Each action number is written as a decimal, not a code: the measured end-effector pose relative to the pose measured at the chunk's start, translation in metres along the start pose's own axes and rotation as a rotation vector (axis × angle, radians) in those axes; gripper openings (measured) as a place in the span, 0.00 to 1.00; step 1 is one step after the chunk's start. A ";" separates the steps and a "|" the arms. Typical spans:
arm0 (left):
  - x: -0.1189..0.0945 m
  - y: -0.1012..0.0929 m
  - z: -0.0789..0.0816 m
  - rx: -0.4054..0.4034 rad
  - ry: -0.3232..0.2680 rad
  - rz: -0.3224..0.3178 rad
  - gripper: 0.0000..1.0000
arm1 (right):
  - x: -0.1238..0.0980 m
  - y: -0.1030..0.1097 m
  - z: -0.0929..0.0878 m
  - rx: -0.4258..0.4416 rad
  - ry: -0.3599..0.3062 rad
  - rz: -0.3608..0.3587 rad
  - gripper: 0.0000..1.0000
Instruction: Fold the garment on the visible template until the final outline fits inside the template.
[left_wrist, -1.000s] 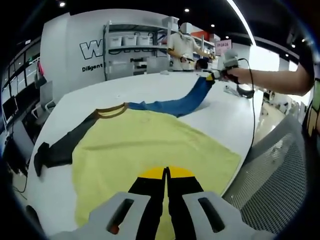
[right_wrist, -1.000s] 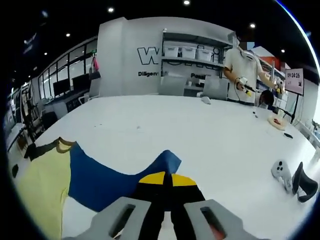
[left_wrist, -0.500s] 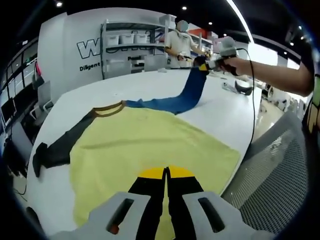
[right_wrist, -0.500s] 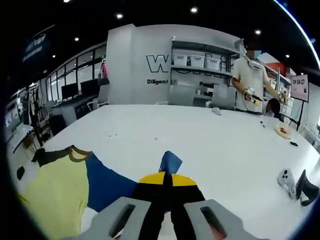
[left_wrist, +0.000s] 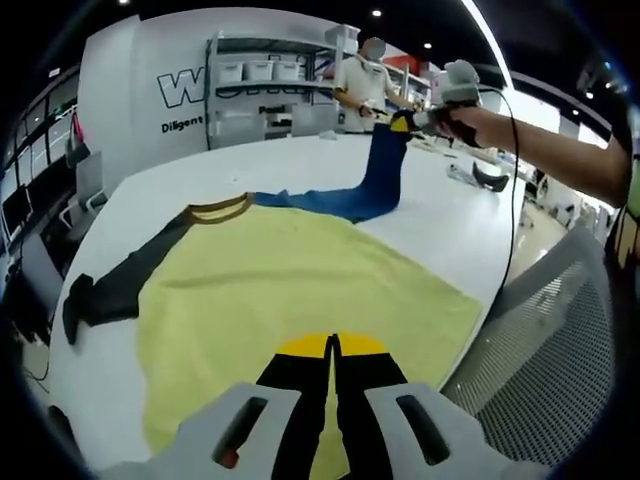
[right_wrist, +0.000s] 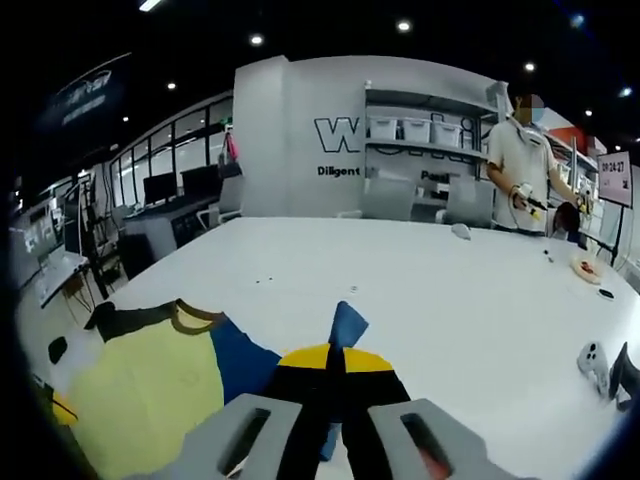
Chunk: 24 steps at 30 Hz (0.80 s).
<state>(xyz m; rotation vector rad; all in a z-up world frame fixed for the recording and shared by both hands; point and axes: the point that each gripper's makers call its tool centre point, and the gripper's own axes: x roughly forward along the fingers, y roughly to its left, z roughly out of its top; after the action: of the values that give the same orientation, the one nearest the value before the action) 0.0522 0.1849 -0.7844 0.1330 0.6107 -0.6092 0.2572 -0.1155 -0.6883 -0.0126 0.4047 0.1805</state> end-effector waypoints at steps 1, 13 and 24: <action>0.000 -0.002 0.003 -0.015 -0.013 -0.014 0.00 | -0.001 0.006 0.003 -0.009 -0.010 0.013 0.00; -0.001 -0.008 0.005 0.022 -0.016 -0.031 0.03 | -0.003 0.041 0.011 -0.017 -0.032 0.065 0.00; -0.006 -0.002 0.010 0.004 -0.031 -0.019 0.05 | 0.006 0.080 0.017 -0.001 -0.047 0.127 0.00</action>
<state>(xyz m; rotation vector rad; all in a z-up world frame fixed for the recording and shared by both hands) 0.0525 0.1834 -0.7724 0.1214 0.5812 -0.6300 0.2546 -0.0348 -0.6730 0.0163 0.3581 0.3057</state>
